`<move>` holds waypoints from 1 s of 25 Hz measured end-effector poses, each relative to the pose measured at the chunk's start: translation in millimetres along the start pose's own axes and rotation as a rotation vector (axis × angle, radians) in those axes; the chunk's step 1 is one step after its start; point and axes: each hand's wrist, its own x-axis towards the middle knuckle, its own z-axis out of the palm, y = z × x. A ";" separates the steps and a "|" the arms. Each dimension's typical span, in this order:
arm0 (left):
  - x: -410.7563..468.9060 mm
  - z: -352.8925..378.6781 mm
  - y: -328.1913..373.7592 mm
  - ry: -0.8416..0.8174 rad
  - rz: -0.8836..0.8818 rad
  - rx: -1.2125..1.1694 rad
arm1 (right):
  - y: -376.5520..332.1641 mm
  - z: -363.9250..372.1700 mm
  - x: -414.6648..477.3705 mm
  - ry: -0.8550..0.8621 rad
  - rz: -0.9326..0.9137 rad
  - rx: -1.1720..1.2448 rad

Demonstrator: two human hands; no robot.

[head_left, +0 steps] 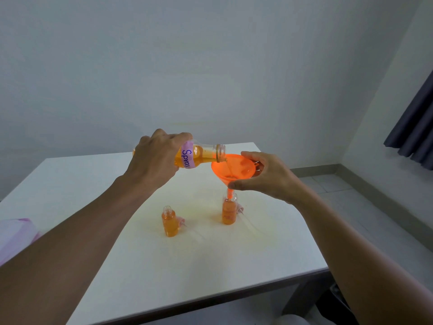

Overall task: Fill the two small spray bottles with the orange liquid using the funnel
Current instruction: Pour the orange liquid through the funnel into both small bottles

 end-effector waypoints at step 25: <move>-1.4 -5.5 3.0 0.004 -0.027 -0.004 | 0.5 1.6 0.6 -0.007 -0.003 0.002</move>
